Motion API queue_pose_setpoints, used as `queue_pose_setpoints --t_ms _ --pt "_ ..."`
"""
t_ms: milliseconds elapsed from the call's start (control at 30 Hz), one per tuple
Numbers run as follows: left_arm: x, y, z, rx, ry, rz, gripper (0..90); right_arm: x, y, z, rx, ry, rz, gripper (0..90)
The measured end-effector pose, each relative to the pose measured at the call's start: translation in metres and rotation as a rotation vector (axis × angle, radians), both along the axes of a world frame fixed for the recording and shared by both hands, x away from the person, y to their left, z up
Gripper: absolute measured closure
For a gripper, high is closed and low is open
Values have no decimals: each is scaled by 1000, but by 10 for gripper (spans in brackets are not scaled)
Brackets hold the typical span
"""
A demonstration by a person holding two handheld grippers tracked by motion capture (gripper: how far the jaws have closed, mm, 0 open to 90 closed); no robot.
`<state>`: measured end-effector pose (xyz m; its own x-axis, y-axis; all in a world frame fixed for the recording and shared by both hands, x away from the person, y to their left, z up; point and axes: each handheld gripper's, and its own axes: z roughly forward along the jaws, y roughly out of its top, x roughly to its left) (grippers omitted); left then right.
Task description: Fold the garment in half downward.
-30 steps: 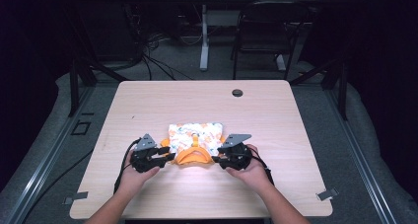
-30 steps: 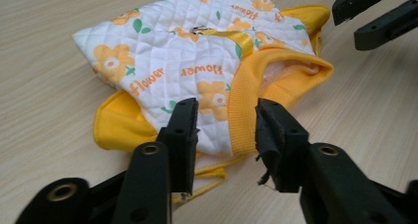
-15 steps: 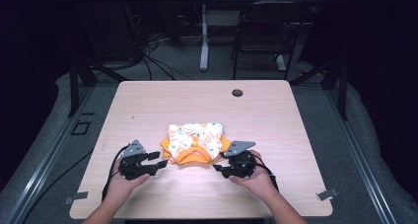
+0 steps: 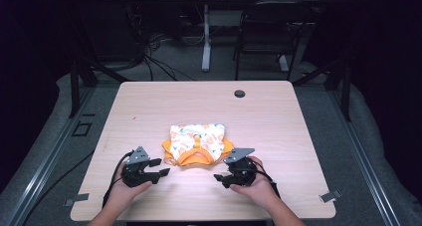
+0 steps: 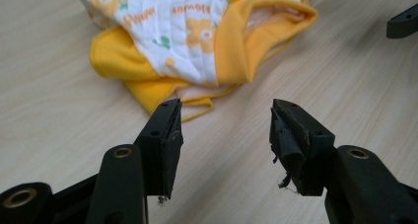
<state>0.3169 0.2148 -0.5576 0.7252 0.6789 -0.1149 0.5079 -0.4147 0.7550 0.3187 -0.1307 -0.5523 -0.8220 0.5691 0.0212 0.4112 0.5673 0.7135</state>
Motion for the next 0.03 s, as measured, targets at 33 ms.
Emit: queue_pose_setpoints --t_ms 33 --pt "1 -1 -2 -4 5 0 448 1 -1 -1 14 15 -13 306"
